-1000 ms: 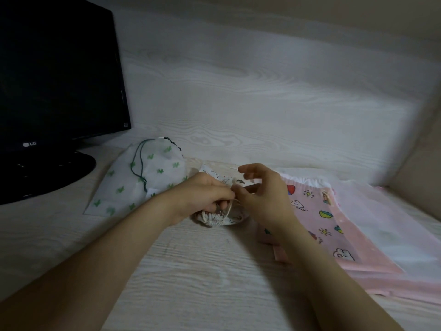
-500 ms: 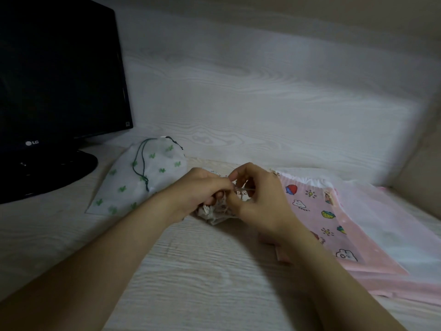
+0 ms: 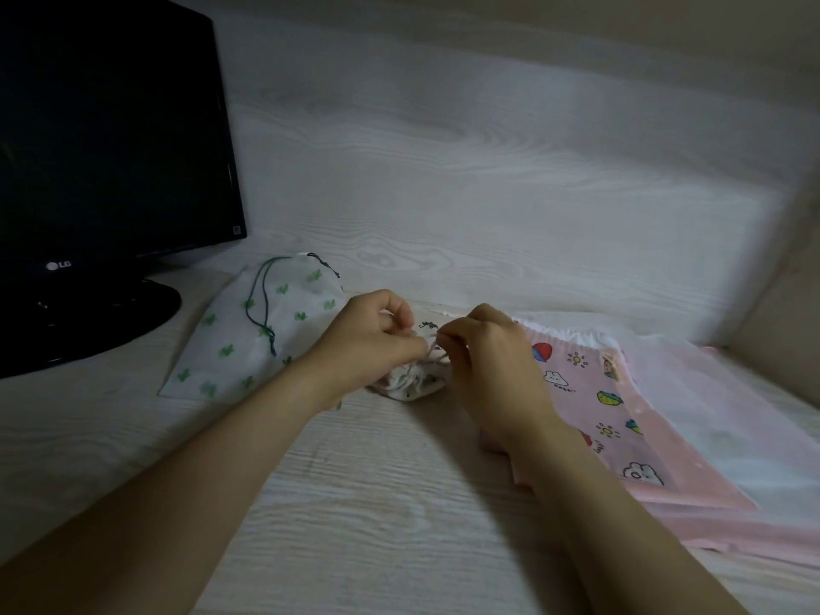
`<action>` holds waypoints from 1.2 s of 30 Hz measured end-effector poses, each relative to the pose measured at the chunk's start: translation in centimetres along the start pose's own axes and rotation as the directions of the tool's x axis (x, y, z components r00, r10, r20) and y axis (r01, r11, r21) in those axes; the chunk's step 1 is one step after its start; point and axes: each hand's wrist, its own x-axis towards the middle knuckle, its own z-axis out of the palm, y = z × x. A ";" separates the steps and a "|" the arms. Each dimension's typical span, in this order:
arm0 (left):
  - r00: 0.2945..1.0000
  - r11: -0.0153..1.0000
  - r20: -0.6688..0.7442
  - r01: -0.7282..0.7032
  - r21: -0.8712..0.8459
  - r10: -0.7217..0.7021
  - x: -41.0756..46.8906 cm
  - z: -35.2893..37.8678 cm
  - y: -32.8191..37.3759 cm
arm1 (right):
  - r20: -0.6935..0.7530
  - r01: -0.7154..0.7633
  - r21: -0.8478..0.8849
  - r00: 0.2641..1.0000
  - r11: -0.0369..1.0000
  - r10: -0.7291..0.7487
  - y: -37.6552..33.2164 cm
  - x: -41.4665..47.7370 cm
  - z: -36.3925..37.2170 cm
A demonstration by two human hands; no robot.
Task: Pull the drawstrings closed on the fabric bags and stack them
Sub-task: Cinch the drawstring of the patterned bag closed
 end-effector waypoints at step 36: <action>0.996 0.932 -0.088 -0.025 -0.361 -0.008 0.2 -0.4 1.1 | 0.106 -0.472 0.596 0.849 0.650 0.518 0.6 0.0 -0.3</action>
